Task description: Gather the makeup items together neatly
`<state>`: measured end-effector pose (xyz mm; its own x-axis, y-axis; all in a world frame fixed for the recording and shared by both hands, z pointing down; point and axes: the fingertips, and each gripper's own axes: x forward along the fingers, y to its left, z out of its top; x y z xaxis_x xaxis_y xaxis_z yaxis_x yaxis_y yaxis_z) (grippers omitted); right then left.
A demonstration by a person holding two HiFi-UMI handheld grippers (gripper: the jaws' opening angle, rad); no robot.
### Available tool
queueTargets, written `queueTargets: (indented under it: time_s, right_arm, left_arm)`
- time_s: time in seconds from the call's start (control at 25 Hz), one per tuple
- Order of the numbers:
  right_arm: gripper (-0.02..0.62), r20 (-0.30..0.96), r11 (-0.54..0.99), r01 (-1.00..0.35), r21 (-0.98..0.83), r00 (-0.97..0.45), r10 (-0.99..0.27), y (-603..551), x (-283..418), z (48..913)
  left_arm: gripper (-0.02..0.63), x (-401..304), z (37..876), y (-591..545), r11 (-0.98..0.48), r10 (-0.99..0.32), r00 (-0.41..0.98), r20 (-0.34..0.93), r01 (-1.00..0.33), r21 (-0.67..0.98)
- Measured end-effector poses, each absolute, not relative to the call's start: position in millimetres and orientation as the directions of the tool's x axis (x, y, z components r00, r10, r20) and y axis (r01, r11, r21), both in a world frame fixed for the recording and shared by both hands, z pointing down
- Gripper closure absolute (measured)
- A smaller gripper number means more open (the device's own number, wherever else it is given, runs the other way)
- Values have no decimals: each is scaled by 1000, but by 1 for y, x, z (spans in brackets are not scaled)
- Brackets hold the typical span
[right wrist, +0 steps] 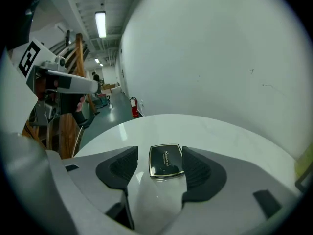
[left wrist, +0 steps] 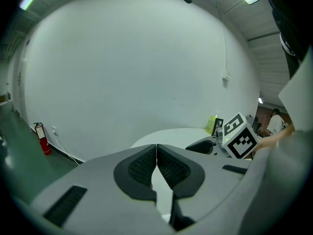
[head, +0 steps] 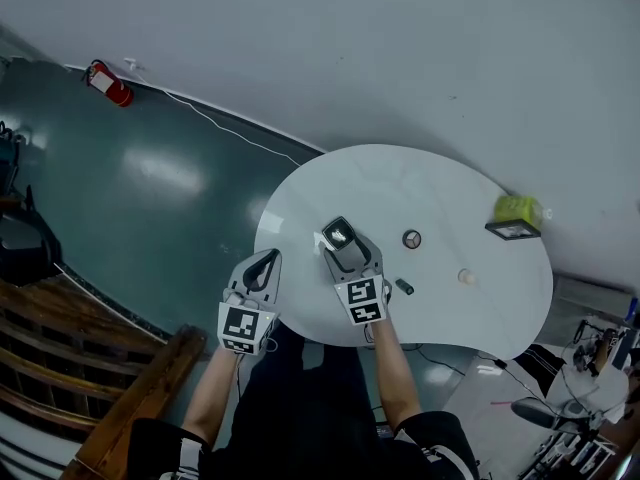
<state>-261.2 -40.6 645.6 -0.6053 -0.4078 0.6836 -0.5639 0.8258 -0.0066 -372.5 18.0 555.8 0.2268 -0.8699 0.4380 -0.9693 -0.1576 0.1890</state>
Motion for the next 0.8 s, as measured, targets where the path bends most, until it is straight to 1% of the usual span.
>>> queueTargets:
  time_s: [0.32, 0.8]
  right_arm:
    - [311, 715, 809, -587, 5, -564, -414, -49, -259, 673]
    - [310, 731, 829, -559, 16, -559, -391, -60, -262, 680]
  left_arm:
    - [586, -387, 578, 16, -125, -857, 208, 471, -972, 201]
    - [586, -386, 585, 2, -115, -848, 218, 483, -965, 234]
